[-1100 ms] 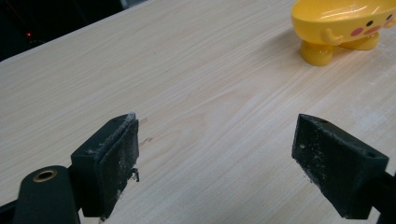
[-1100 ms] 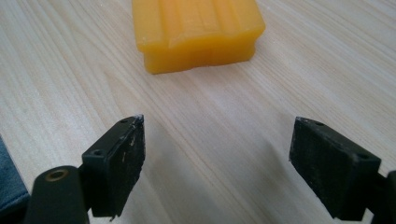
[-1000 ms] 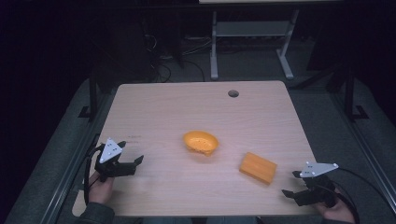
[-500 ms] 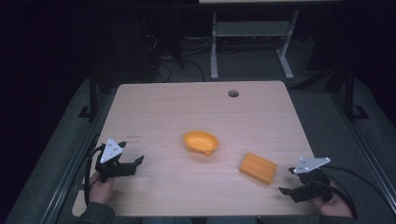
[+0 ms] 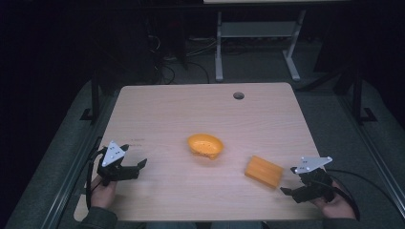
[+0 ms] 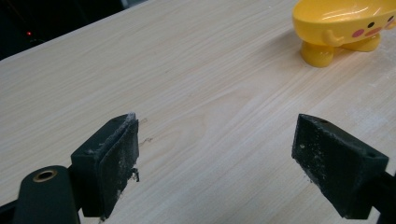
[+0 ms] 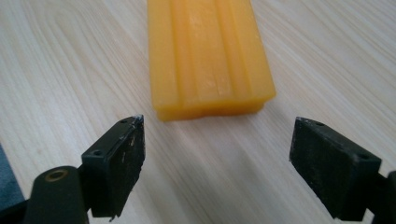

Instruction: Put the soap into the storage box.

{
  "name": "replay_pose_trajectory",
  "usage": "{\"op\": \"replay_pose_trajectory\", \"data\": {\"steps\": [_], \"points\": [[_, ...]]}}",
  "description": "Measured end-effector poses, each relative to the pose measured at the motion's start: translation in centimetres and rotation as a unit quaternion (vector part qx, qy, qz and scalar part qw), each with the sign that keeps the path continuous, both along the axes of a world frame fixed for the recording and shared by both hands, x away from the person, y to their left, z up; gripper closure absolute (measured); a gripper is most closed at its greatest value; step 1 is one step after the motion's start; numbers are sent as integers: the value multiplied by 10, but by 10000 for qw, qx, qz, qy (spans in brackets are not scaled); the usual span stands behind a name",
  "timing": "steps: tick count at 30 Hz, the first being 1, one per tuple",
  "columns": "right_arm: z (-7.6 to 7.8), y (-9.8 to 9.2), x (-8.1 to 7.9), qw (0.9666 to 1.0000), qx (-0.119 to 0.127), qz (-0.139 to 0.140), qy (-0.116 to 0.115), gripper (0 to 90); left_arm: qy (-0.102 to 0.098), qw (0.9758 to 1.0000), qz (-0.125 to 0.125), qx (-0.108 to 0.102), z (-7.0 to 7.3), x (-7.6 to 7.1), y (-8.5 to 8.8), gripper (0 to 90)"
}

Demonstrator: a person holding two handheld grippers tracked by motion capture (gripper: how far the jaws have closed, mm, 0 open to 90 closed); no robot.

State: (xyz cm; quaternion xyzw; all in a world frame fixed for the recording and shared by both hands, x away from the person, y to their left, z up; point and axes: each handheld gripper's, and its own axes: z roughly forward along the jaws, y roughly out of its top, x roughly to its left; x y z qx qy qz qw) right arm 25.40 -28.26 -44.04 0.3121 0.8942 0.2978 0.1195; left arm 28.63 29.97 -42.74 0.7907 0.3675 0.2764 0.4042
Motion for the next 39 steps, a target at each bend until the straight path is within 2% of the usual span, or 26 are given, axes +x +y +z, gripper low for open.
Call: {"op": "replay_pose_trajectory", "data": {"steps": [12,28,33,37,39], "points": [[1,18,12,9998,-141,118,41,174,6,10000,-11,-6,0,0,0,141],[10,44,31,9991,-128,397,-29,165,0,10000,0,-30,1,0,2,141],[9,55,40,9986,-266,453,38,156,-6,10000,6,-37,0,0,1,141],[9,60,44,9985,-184,498,98,145,-9,10000,3,-38,0,0,1,141],[8,63,47,9982,-263,540,80,145,-10,10000,5,-40,0,0,1,141]]}}
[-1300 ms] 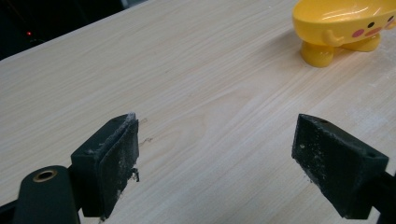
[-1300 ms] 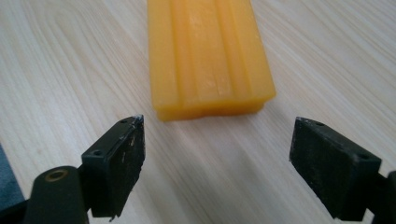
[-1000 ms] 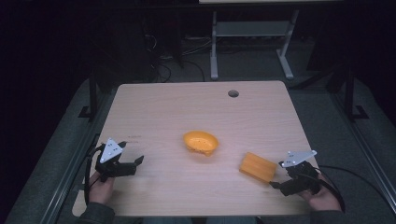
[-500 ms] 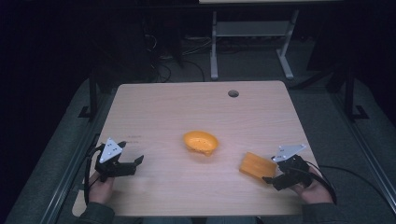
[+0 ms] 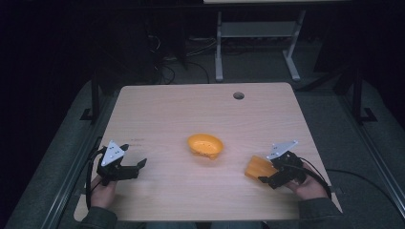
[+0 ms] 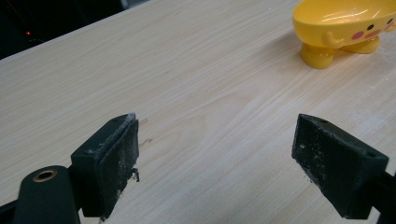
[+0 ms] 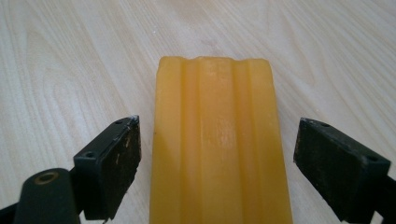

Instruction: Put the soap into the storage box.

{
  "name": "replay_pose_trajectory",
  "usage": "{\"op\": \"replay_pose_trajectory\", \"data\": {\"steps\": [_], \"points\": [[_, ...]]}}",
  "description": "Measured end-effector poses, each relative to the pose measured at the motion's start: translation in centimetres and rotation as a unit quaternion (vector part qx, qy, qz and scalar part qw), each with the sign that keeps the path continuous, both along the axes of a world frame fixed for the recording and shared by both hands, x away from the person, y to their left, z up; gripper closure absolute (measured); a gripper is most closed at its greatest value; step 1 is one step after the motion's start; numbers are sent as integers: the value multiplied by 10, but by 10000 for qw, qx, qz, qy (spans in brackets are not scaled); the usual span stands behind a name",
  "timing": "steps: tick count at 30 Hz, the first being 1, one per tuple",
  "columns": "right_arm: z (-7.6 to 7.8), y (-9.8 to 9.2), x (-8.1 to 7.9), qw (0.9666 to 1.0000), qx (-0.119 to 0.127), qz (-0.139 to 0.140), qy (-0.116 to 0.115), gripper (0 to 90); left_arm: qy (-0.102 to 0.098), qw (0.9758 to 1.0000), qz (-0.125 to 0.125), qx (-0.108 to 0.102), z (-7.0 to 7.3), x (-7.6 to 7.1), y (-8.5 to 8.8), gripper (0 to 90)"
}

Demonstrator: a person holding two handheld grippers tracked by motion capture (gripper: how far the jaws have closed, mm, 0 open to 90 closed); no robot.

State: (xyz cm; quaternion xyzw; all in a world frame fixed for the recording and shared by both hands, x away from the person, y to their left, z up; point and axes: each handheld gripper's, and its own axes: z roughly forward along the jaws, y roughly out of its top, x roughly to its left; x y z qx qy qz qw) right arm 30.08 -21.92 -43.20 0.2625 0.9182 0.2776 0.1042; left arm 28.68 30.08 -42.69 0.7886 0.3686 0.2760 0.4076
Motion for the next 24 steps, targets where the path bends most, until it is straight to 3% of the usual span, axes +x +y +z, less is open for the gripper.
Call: {"op": "replay_pose_trajectory", "data": {"steps": [12,24], "points": [[-14,8,11,9994,-252,-17,218,145,1,10000,-11,8,0,0,0,142],[-22,10,12,9991,-349,81,244,183,15,10000,-25,2,0,0,-1,141]]}}
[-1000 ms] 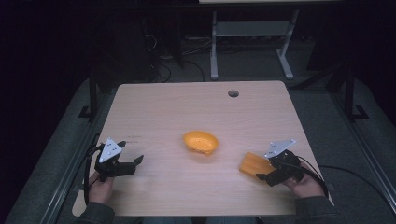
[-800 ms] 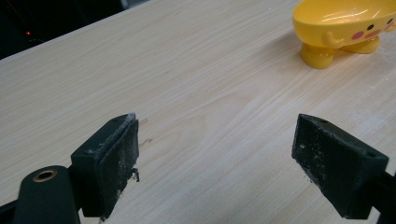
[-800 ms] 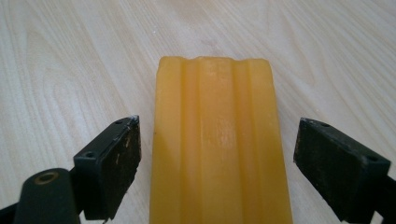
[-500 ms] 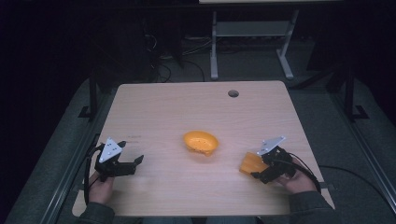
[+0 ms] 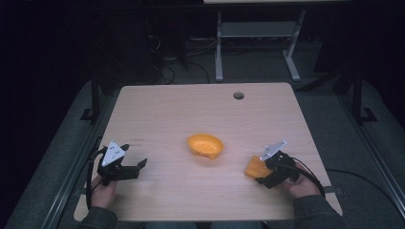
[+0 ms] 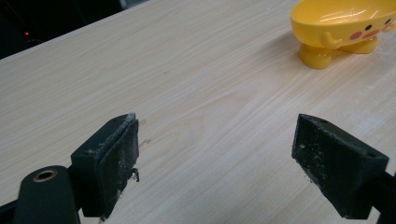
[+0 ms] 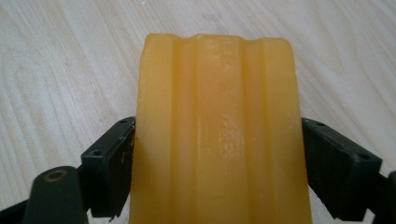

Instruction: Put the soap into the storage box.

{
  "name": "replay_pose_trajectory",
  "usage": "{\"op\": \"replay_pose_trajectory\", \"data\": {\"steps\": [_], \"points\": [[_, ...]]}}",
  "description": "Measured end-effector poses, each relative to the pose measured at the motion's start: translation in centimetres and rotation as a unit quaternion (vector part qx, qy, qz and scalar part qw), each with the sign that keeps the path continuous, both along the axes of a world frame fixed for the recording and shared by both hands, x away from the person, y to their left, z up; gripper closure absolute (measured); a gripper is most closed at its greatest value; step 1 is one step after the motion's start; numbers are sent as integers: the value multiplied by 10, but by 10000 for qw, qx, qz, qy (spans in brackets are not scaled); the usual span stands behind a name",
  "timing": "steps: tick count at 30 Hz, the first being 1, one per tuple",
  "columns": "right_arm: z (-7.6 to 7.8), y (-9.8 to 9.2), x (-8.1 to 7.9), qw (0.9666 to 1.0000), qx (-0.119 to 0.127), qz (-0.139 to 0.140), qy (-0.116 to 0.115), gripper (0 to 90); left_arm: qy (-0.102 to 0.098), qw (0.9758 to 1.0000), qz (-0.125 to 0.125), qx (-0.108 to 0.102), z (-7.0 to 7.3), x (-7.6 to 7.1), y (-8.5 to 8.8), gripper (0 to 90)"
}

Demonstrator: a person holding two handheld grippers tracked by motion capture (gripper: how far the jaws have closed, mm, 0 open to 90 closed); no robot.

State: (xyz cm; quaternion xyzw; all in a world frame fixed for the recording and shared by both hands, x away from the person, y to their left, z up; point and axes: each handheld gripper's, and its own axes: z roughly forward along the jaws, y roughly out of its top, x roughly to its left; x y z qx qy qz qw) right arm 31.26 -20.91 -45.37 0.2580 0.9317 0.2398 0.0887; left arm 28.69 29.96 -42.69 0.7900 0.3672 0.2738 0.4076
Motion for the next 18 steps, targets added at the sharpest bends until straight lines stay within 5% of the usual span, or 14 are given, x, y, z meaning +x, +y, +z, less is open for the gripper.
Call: {"op": "replay_pose_trajectory", "data": {"steps": [18], "points": [[-1,1,0,10000,-30,76,2,201,-19,10000,2,11,0,0,0,141]]}}
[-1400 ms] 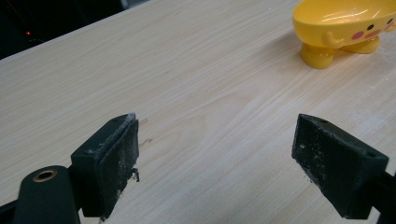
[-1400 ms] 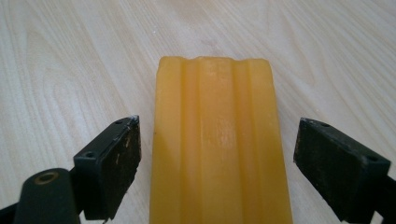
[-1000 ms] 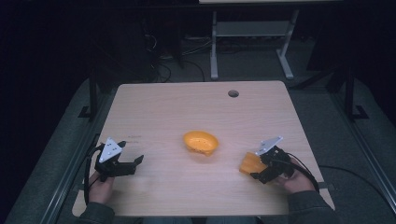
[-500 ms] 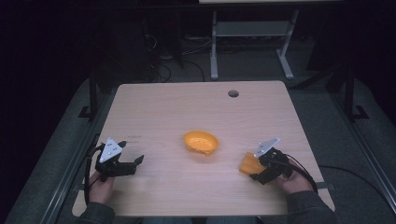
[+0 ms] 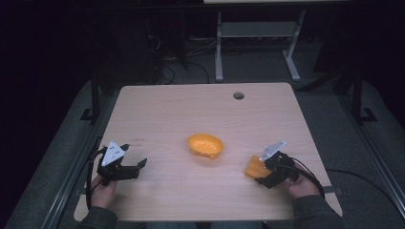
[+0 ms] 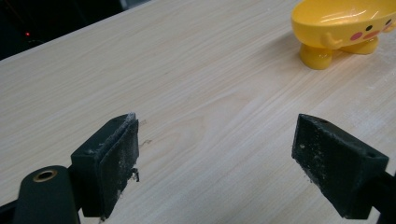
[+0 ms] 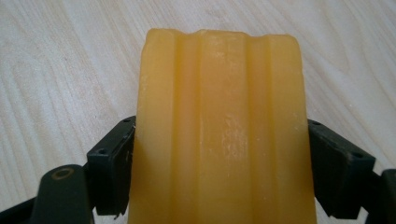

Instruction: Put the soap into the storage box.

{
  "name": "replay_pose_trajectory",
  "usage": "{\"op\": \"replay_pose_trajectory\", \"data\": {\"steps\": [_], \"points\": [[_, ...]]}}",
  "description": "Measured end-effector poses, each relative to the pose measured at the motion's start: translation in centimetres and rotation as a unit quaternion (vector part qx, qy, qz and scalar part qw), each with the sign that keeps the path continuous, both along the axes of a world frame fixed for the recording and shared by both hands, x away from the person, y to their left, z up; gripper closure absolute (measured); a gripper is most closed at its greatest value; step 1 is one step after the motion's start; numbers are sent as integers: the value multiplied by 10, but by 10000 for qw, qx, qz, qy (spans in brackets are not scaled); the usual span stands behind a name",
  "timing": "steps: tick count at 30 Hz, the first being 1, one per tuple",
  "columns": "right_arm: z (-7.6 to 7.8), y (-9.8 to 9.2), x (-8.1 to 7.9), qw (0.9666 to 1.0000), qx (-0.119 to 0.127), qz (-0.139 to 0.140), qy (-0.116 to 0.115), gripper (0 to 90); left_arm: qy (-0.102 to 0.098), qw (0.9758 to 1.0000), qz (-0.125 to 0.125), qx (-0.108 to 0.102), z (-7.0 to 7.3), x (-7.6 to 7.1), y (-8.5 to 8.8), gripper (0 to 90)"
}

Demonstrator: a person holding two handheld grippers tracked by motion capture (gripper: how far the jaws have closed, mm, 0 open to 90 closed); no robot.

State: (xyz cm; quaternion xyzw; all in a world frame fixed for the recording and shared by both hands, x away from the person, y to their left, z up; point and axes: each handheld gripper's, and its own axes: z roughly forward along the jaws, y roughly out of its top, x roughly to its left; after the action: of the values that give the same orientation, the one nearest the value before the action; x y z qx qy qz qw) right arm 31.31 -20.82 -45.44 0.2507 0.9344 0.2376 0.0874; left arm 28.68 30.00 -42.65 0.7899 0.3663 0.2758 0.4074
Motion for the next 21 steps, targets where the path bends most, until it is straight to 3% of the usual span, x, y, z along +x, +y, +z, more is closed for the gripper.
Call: {"op": "replay_pose_trajectory", "data": {"steps": [21], "points": [[3,0,-4,9999,-24,59,-148,206,-19,10000,-3,-7,1,0,0,141]]}}
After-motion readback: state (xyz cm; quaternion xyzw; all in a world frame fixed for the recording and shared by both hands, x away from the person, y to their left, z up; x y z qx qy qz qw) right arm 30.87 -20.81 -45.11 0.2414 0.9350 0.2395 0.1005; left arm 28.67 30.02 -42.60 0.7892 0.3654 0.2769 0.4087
